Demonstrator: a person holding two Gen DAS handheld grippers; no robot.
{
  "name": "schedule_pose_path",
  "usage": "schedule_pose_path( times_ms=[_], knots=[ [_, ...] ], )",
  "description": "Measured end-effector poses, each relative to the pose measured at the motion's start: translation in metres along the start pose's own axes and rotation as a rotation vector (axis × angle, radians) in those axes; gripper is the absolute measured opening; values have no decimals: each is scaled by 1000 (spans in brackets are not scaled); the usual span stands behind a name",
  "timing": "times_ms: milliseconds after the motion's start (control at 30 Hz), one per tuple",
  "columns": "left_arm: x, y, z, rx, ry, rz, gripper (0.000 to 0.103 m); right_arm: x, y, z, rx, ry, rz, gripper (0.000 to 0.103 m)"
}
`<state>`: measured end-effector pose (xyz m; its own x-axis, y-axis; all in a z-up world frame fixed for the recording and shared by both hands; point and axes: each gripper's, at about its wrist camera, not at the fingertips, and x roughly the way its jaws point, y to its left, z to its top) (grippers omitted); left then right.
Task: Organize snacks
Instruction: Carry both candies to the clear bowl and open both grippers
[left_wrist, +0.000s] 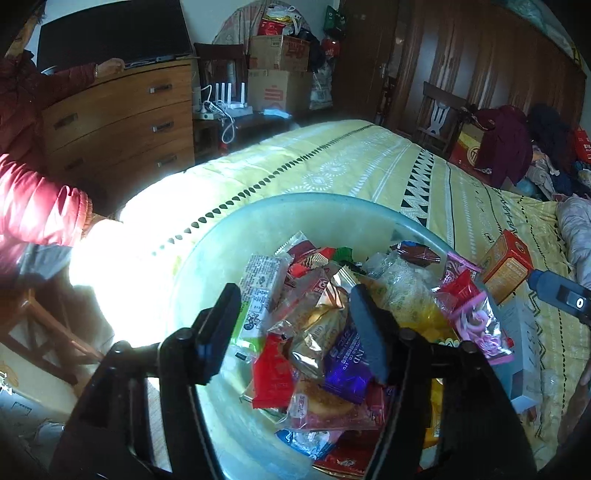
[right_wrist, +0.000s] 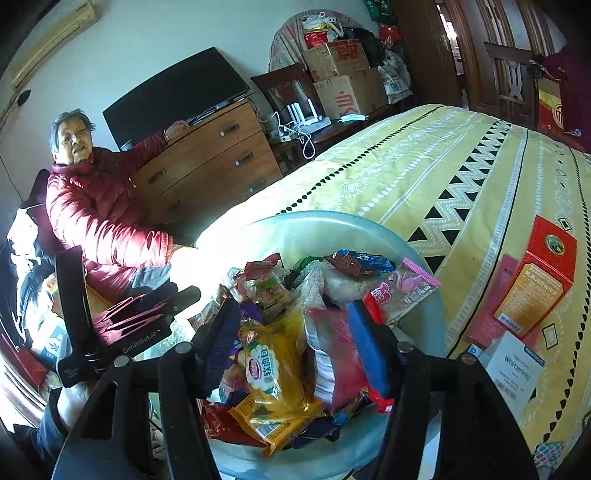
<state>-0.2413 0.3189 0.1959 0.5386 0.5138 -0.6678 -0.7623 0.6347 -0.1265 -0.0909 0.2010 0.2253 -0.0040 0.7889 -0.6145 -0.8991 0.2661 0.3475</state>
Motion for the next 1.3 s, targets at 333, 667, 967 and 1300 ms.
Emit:
schedule_pose_path(
  times_ms=[333,667,967,1300],
  knots=[
    [-21,-30,0,76,-66,45,75,-76,-22,-55,57,-82,-63,67],
    [-48,-72,-12,143,-102,-2,81,-167,-59,-152,159,-126,-20,82],
    [-65,-111,-31,214,-103,-60,86,-185,-63,-314,125,24,-120,82],
    [-85,-159,-52,299,-123,-104,88,-174,-56,-389,17,51,-254,82]
  ],
)
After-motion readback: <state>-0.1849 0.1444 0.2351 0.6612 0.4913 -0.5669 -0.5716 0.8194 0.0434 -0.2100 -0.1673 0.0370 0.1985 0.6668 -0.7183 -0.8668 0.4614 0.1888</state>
